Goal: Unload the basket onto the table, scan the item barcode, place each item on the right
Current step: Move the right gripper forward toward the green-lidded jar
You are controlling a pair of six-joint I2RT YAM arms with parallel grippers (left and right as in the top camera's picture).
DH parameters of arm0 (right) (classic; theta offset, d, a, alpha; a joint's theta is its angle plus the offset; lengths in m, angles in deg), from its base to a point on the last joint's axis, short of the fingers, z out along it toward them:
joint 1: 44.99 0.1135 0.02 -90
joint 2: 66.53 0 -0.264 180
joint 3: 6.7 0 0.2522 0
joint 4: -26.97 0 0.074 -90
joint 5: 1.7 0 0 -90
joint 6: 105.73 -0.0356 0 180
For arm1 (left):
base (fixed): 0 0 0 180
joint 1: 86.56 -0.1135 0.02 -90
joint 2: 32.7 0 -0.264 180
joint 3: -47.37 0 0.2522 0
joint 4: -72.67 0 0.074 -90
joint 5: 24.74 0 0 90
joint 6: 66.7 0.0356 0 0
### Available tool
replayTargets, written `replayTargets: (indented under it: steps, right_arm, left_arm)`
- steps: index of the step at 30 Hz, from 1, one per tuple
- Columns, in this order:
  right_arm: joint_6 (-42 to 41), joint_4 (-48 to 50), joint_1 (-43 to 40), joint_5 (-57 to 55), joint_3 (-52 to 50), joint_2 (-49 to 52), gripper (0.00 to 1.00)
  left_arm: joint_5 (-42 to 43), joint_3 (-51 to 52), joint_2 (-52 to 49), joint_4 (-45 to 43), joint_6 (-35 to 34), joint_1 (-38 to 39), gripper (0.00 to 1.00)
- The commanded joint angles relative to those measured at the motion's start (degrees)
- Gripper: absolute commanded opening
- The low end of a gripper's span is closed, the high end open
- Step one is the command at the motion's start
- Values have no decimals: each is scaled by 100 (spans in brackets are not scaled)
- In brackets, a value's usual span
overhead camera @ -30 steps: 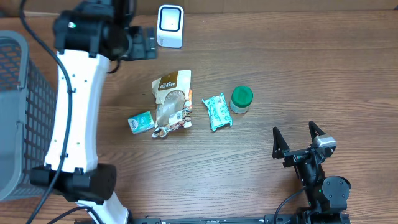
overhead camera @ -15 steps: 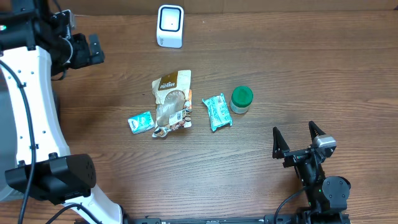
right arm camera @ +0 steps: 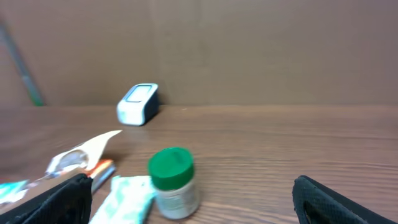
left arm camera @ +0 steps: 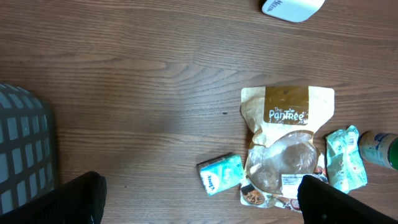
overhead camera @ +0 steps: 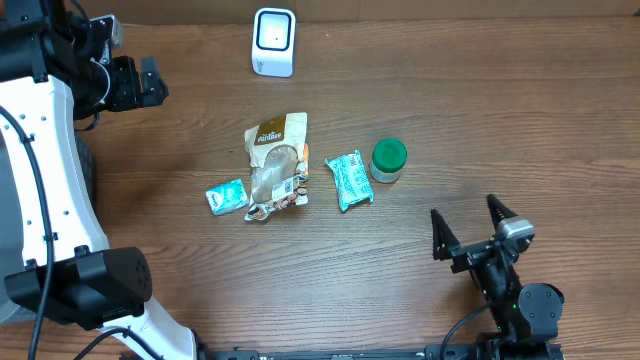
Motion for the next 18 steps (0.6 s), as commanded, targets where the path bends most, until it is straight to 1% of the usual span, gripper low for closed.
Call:
replayTargets:
  steps: [1, 5, 6, 7, 13, 16, 18]
  right_arm:
    - [-2, -240, -17, 570, 472, 155, 100]
    - [0, -719, -17, 579, 1364, 702, 100]
    - [0, -925, -17, 581, 1792, 1008, 100]
    - [0, -1241, -17, 584, 2400, 1456, 100]
    - [0, -2680, -17, 669, 4483, 2966, 100]
    - [0, -3541, -17, 798, 5477, 3705, 100]
    - [0, -3963, -17, 850, 5947, 4081, 100]
  left_arm:
    - [109, 26, 11, -7, 151, -26, 100]
    - [109, 26, 11, -7, 151, -26, 100]
    - [109, 26, 11, -7, 151, -26, 100]
    - [109, 26, 11, -4, 151, -26, 100]
    - [109, 26, 11, -7, 151, -26, 100]
    - [109, 26, 11, -7, 151, -26, 100]
    - [109, 26, 11, -7, 151, -26, 100]
